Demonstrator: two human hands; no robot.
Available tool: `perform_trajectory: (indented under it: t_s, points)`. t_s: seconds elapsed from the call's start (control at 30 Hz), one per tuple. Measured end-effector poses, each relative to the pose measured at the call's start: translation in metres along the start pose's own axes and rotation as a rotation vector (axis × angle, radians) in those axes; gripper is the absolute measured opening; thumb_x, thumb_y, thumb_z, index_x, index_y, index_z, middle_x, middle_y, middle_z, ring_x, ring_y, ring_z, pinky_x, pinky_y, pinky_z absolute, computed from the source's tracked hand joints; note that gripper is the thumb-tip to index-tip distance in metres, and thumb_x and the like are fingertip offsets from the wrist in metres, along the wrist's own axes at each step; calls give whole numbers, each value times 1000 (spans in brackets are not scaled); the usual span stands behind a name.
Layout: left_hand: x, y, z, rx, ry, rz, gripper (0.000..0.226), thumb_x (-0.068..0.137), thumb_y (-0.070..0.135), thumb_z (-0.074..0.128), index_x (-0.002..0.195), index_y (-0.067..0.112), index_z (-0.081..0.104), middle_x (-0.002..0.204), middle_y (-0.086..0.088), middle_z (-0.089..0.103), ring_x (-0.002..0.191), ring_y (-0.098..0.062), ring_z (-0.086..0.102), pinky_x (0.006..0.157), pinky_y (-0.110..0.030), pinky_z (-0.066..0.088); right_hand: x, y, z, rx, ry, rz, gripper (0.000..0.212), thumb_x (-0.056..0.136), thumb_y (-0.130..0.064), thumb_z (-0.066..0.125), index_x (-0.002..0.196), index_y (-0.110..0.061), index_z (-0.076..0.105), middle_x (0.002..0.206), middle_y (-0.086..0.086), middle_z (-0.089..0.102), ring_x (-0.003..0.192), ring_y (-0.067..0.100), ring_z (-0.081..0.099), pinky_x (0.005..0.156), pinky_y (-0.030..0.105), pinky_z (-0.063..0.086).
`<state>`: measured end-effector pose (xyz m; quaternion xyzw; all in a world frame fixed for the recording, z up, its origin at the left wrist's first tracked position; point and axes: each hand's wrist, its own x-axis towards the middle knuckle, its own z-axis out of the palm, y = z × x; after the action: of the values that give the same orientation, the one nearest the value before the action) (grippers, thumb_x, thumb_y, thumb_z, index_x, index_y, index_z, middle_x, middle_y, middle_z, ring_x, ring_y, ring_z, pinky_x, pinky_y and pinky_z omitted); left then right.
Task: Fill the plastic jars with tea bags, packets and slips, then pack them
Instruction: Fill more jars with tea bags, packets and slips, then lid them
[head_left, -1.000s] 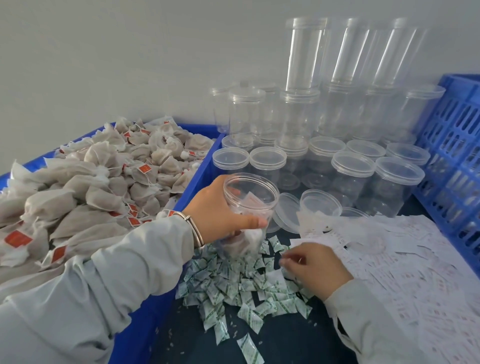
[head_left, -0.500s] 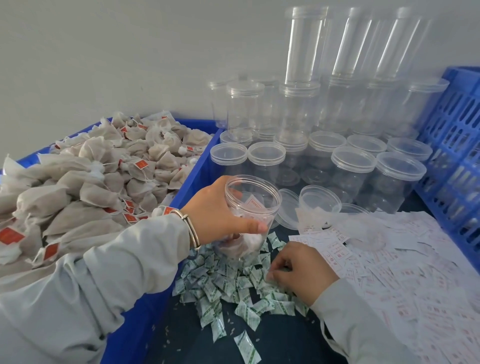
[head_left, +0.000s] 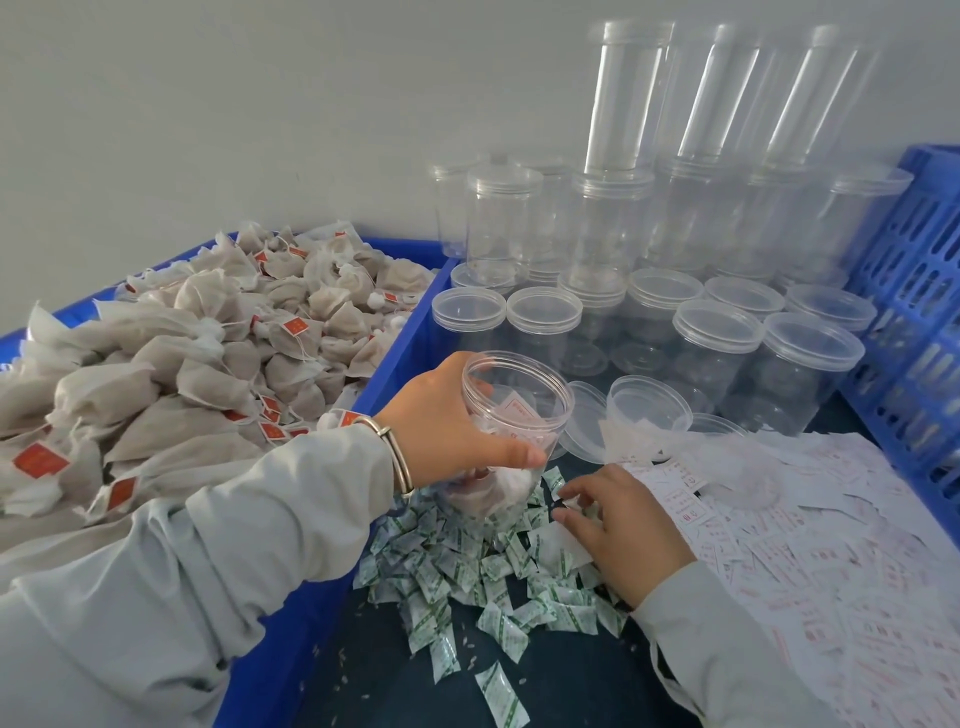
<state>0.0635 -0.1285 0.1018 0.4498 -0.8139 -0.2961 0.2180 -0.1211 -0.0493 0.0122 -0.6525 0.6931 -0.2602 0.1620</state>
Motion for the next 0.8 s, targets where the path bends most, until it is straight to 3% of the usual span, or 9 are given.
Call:
perform_trajectory:
  t_s: [0.2, 0.33, 0.43, 0.5, 0.6, 0.7, 0.8]
  points:
    - [0, 2, 0, -9, -10, -11, 98, 45, 66, 76, 129, 33, 38, 98, 30, 47, 97, 4, 50, 69, -5, 31, -3, -1, 3, -85, -153, -16, 30, 72, -46, 77, 93, -25, 72, 95, -11, 43, 97, 7, 42, 86, 24, 38]
    - [0, 3, 0, -19, -30, -10, 109, 32, 75, 65, 130, 33, 37, 99, 30, 47, 97, 6, 50, 69, -5, 31, -3, -1, 7, -81, -114, -6, 20, 76, -41, 76, 87, -23, 73, 95, -13, 41, 98, 5, 38, 82, 20, 32]
    - [-1, 2, 0, -26, -43, -8, 110, 35, 73, 68, 132, 32, 37, 103, 26, 49, 102, 2, 51, 73, -6, 32, -2, -2, 1, 48, 80, 33, 7, 80, -31, 74, 80, -24, 73, 92, -14, 46, 89, 5, 45, 76, 18, 33]
    - [-1, 3, 1, -31, -60, -6, 109, 36, 72, 70, 132, 32, 36, 109, 23, 51, 106, -1, 53, 77, -10, 35, -2, -1, -10, 168, 270, 106, 8, 81, -27, 74, 75, -27, 69, 87, -12, 55, 77, 1, 50, 67, 13, 35]
    - [-3, 6, 2, -30, -89, 9, 103, 41, 65, 76, 131, 32, 37, 114, 19, 52, 108, -3, 55, 86, -17, 40, -4, -2, -28, 348, 504, 123, 8, 80, -22, 74, 76, -27, 70, 76, -13, 63, 70, -1, 55, 66, 11, 41]
    - [-5, 9, 3, 2, -124, 38, 102, 39, 67, 73, 128, 33, 36, 117, 17, 51, 109, -5, 55, 88, -19, 41, -10, -18, -44, 479, 692, 29, 8, 80, -30, 70, 77, -35, 65, 76, -16, 64, 69, -7, 58, 65, 5, 44]
    - [-6, 9, 4, 15, -148, 53, 105, 37, 68, 71, 129, 32, 36, 122, 14, 51, 112, -7, 55, 90, -23, 45, -16, -42, -54, 540, 759, -129, 7, 79, -40, 60, 83, -35, 65, 79, -19, 64, 72, -9, 59, 65, 2, 42]
